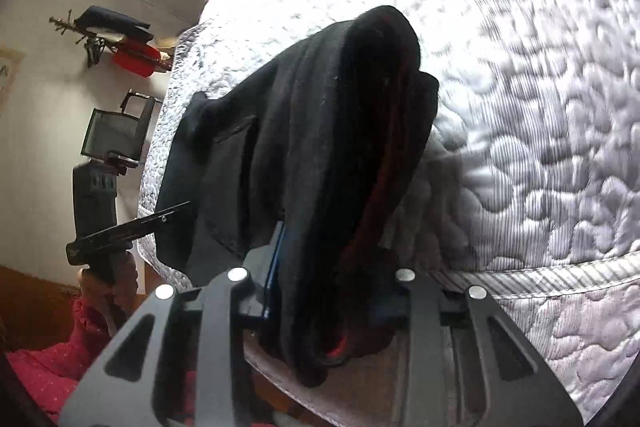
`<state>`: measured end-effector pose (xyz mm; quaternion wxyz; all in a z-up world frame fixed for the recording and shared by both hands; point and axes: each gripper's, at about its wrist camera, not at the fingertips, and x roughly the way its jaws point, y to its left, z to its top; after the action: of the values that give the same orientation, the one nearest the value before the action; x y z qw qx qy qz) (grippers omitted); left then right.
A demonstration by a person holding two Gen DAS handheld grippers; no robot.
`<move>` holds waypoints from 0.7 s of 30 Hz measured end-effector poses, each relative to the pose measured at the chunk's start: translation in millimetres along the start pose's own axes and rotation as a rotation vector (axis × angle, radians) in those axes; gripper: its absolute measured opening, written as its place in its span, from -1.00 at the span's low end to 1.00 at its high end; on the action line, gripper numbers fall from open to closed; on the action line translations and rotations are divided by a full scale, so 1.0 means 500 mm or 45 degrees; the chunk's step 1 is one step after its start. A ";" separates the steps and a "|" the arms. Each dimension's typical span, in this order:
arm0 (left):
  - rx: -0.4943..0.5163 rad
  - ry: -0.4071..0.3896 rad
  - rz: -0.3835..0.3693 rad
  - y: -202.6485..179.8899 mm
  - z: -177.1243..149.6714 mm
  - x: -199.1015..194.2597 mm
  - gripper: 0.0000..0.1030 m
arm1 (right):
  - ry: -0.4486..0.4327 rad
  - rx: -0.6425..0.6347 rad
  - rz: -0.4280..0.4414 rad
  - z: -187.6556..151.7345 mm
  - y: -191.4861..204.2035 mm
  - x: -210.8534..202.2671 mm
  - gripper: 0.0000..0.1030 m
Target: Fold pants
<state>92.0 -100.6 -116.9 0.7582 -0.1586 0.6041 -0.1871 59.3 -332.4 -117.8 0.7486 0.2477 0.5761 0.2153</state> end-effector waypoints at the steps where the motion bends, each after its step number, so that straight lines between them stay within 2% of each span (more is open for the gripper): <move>1: 0.001 -0.016 -0.016 -0.002 0.001 -0.010 -0.46 | -0.008 -0.029 -0.016 0.003 0.012 -0.009 -0.39; 5: 0.011 -0.094 -0.106 -0.020 0.025 -0.051 -0.46 | -0.089 -0.084 0.040 0.033 0.049 -0.053 -0.40; 7: 0.022 -0.130 -0.127 -0.021 0.042 -0.073 -0.46 | -0.120 -0.133 0.018 0.060 0.068 -0.071 -0.40; 11: 0.050 -0.229 -0.137 -0.028 0.118 -0.108 -0.46 | -0.176 -0.169 0.020 0.132 0.085 -0.094 -0.40; 14: 0.061 -0.264 -0.122 -0.046 0.171 -0.101 -0.46 | -0.192 -0.170 0.007 0.194 0.083 -0.085 -0.41; 17: 0.066 -0.254 -0.083 -0.034 0.224 -0.063 -0.45 | -0.167 -0.139 -0.008 0.248 0.054 -0.051 -0.40; 21: 0.035 -0.144 -0.028 0.022 0.220 0.020 -0.44 | -0.048 -0.061 -0.078 0.281 -0.014 0.041 -0.37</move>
<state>202.4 -93.8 -106.4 0.7911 -0.1650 0.5560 -0.1945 200.6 -342.7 -108.0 0.7712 0.2161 0.5640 0.2013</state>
